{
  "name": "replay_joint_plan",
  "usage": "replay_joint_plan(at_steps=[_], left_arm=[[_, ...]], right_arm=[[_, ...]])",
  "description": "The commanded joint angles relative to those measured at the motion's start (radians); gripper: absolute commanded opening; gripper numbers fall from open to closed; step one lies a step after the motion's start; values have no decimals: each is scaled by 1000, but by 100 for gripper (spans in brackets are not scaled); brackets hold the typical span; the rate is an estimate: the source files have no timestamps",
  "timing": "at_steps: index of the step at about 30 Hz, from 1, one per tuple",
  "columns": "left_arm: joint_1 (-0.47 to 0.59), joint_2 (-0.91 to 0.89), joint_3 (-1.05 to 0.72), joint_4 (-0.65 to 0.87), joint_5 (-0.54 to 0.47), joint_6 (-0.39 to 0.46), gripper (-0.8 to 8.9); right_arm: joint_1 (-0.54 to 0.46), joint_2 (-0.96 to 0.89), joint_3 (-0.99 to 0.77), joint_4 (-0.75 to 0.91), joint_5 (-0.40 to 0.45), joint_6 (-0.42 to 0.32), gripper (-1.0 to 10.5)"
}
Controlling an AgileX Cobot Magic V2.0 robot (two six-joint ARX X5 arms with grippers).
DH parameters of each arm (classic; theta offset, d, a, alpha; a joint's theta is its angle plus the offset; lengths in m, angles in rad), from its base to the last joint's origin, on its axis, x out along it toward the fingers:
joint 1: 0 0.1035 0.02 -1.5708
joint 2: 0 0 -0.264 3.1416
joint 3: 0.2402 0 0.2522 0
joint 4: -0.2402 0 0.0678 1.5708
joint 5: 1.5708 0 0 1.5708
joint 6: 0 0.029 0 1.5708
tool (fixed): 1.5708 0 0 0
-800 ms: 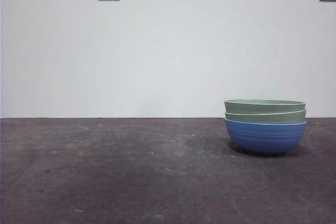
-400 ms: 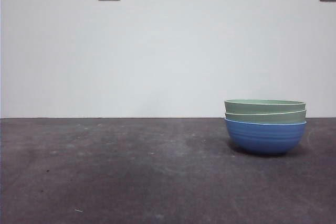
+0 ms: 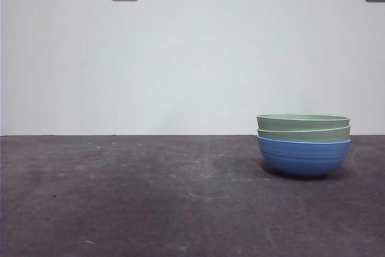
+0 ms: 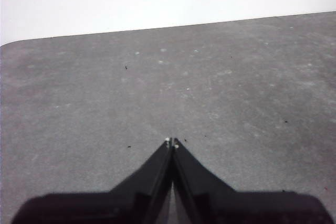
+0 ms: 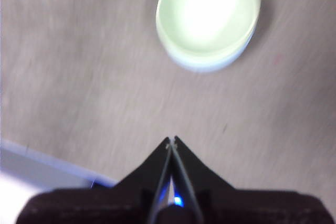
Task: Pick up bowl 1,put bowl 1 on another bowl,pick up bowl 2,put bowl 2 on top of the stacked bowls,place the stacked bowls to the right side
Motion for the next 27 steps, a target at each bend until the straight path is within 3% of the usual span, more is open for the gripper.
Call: replay_joint_plan(at_steps=[1,8,19,27], left_arm=[[2,-3,-14,2,-1,-6,-3],[2,-3,-14,2,-1,-6,-3],[2,-3,-14,2,-2,-6,-3],[2,-3,-14,2,-1,-6,-3]], right_arm=[[-25,-67,-9,114,0,-16,2],[-127,-254,-134,397,1,-17,2],[-164,-578,-684,840,2,-13,2],[-164,-787,-986,980,10,4,2]])
